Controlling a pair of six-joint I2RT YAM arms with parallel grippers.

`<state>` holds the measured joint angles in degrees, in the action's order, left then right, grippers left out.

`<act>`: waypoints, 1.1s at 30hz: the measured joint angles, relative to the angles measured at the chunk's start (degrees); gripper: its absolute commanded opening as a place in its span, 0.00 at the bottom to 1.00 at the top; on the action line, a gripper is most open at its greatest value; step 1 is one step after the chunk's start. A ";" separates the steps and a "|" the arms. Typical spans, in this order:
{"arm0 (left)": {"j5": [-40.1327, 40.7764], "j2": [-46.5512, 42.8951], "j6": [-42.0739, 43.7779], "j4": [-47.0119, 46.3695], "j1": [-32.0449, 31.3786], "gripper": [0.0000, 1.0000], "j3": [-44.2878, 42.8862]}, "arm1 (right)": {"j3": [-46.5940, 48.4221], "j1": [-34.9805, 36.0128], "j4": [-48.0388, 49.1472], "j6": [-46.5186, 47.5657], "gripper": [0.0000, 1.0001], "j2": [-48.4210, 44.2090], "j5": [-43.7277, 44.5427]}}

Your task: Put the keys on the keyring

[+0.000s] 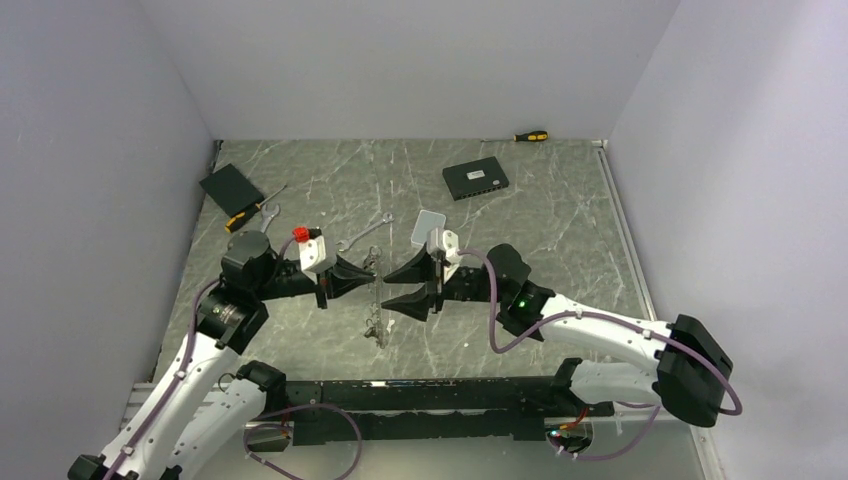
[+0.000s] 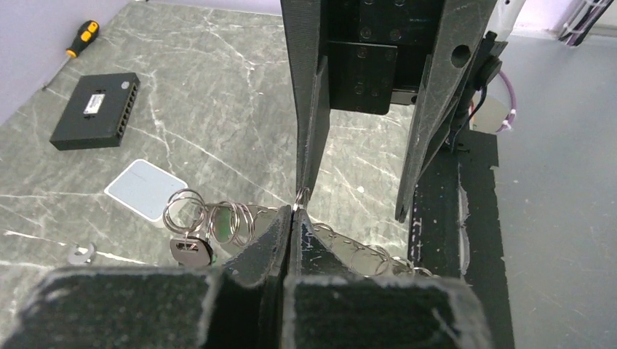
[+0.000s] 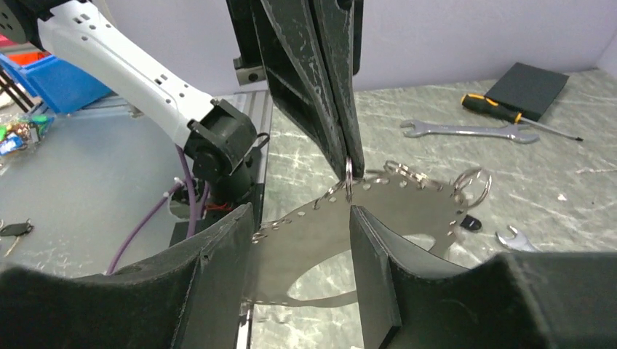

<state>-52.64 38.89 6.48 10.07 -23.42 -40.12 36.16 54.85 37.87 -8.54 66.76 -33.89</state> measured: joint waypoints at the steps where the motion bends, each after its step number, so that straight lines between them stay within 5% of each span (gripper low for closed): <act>1: -0.02 -0.02 0.70 0.74 0.00 0.00 -0.39 | 0.00 0.00 -1.25 0.48 0.55 -0.59 -0.02; 18: -4.63 0.39 21.20 13.20 -1.44 0.00 -4.13 | 4.83 -0.31 -14.64 4.07 0.42 -2.78 -5.07; 33: -5.53 2.71 34.77 22.43 -3.87 0.00 -8.13 | 7.78 -0.39 -15.89 2.01 0.30 0.83 -8.74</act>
<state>-58.17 41.60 41.25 32.49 -27.29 -48.25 43.94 54.46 21.98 -6.52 67.59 -42.63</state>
